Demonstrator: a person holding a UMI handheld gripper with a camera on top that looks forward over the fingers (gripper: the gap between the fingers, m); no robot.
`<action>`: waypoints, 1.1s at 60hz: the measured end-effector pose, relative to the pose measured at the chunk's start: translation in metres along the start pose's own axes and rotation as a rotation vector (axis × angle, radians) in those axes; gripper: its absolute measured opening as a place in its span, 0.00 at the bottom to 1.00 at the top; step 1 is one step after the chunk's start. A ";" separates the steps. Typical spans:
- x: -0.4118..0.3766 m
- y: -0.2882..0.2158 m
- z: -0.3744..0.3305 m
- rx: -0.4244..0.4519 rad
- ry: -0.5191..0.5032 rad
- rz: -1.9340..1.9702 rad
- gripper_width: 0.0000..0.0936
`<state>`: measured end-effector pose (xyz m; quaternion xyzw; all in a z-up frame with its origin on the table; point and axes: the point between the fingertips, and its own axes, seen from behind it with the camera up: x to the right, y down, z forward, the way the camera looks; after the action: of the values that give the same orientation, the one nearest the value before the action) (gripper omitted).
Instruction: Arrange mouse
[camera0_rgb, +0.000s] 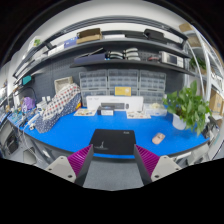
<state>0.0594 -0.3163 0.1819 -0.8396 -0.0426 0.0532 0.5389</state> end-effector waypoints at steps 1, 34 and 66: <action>0.003 0.004 -0.002 -0.015 0.001 0.002 0.87; 0.195 0.126 0.105 -0.214 0.194 0.028 0.87; 0.269 0.079 0.284 -0.297 0.148 0.057 0.82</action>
<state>0.2886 -0.0586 -0.0194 -0.9125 0.0136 -0.0004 0.4089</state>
